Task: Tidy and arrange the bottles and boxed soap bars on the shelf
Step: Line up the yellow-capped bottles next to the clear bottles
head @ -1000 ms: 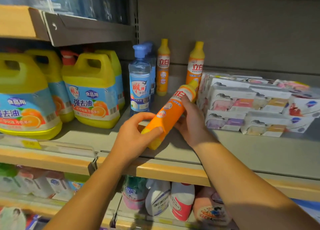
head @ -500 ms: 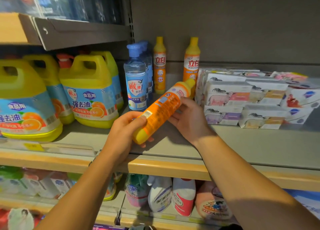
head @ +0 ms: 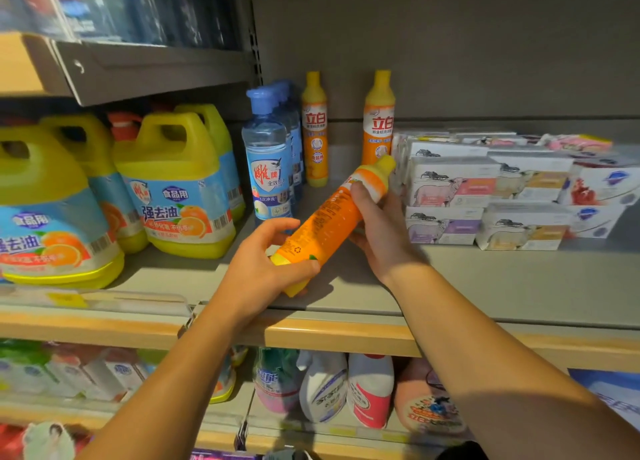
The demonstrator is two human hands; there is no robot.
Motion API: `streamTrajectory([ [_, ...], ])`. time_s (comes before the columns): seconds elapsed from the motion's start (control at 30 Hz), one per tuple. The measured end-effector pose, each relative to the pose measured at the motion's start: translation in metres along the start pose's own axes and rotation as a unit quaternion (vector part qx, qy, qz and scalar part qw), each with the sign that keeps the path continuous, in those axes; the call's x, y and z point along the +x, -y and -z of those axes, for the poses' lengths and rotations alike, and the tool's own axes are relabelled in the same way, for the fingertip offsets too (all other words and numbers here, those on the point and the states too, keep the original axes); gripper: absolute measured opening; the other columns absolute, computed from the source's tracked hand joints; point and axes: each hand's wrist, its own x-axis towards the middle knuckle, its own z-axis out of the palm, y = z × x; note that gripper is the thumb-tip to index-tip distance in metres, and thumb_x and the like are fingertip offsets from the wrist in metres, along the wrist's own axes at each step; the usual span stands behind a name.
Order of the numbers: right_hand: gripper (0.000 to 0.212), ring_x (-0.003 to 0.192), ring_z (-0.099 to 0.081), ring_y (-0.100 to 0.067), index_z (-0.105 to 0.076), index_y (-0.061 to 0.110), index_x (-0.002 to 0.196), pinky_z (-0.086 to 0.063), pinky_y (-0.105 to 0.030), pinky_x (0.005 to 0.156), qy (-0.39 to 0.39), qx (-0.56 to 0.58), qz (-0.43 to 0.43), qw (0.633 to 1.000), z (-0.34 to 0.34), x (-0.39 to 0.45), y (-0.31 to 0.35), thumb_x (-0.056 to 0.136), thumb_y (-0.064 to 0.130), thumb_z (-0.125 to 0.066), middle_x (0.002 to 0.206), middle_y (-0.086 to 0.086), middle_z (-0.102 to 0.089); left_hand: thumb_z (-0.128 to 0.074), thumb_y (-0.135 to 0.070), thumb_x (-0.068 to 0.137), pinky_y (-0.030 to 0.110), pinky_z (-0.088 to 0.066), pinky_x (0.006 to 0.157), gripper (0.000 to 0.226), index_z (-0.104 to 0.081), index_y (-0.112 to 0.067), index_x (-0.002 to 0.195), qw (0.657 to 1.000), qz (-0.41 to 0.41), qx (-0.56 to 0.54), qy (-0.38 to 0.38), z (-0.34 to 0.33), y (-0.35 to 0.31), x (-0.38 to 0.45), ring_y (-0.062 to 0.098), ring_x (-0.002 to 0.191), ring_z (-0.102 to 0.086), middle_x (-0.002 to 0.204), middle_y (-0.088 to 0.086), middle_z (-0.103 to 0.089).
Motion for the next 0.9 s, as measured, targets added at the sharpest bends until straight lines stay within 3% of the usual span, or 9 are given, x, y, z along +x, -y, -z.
streamTrajectory([
  [0.1, 0.046, 0.095, -0.071, -0.02, -0.048, 0.021, 0.137, -0.058, -0.037, 0.073, 0.045, 0.092, -0.04, 0.994, -0.0004, 0.0009, 0.0011, 0.095, 0.038, -0.056, 0.107, -0.005, -0.071, -0.077, -0.025, 0.066, 0.05, -0.06, 0.072, 0.046, -0.067, -0.016, 0.11, 0.997, 0.015, -0.074, 0.02, 0.0036, -0.0017, 0.0017, 0.038, 0.087, -0.07, 0.105, 0.015, -0.07],
  [0.17, 0.039, 0.086, -0.072, -0.02, -0.052, 0.014, 0.134, -0.057, -0.035, 0.068, 0.081, 0.14, -0.056, 0.985, -0.0015, 0.0016, 0.0016, 0.097, 0.028, -0.052, 0.097, -0.005, -0.073, -0.066, -0.025, 0.073, 0.044, -0.06, 0.059, 0.041, -0.065, -0.005, 0.109, 0.981, 0.054, -0.183, 0.023, 0.0051, -0.0038, 0.002, 0.042, 0.069, -0.069, 0.095, 0.023, -0.069],
  [0.27, 0.032, 0.09, -0.073, -0.025, -0.052, 0.021, 0.13, -0.058, -0.037, 0.069, 0.106, 0.124, -0.044, 0.986, -0.0019, 0.0017, 0.0003, 0.097, 0.021, -0.053, 0.099, -0.003, -0.074, -0.057, -0.033, 0.075, 0.034, -0.054, 0.046, 0.056, -0.057, 0.004, 0.117, 0.959, 0.102, -0.264, 0.022, 0.006, -0.0056, 0.003, 0.036, 0.058, -0.068, 0.092, 0.032, -0.066],
  [0.47, 0.031, 0.092, -0.072, -0.025, -0.053, 0.018, 0.127, -0.058, -0.039, 0.069, 0.068, 0.061, -0.067, 0.994, -0.0004, 0.0024, -0.0015, 0.098, 0.028, -0.057, 0.103, -0.006, -0.071, -0.045, -0.036, 0.095, 0.029, -0.053, 0.045, 0.044, -0.061, 0.002, 0.11, 0.971, 0.104, -0.201, 0.073, 0.005, -0.0045, 0.0062, 0.03, 0.056, -0.067, 0.081, 0.031, -0.07],
  [0.57, 0.028, 0.091, -0.071, -0.024, -0.056, 0.016, 0.121, -0.058, -0.039, 0.067, 0.053, 0.03, -0.094, 0.994, -0.0016, 0.0027, -0.002, 0.098, 0.032, -0.055, 0.103, -0.009, -0.071, -0.053, -0.041, 0.091, 0.03, -0.051, 0.048, 0.048, -0.065, 0.005, 0.092, 0.983, 0.072, -0.145, 0.089, 0.0041, -0.0025, 0.0077, 0.033, 0.053, -0.061, 0.072, 0.035, -0.063],
  [0.7, 0.029, 0.095, -0.07, -0.024, -0.059, 0.016, 0.118, -0.059, -0.04, 0.073, 0.04, -0.021, -0.133, 0.99, -0.0041, 0.0045, -0.0002, 0.098, 0.036, -0.054, 0.107, -0.013, -0.071, -0.053, -0.047, 0.091, 0.027, -0.048, 0.05, 0.044, -0.069, -0.015, 0.066, 0.989, 0.048, -0.041, 0.136, 0.0015, -0.0053, 0.0051, 0.023, 0.052, -0.057, 0.06, 0.016, -0.063],
  [0.9, 0.029, 0.096, -0.07, -0.022, -0.06, 0.02, 0.116, -0.058, -0.037, 0.072, 0.022, -0.058, -0.152, 0.986, -0.0059, 0.0054, 0.0026, 0.097, 0.04, -0.055, 0.104, -0.008, -0.072, -0.057, -0.034, 0.096, 0.024, -0.049, 0.048, 0.034, -0.072, -0.018, 0.07, 0.989, 0.045, -0.018, 0.138, -0.0012, -0.0064, 0.0075, 0.019, 0.052, -0.06, 0.062, 0.011, -0.065],
])
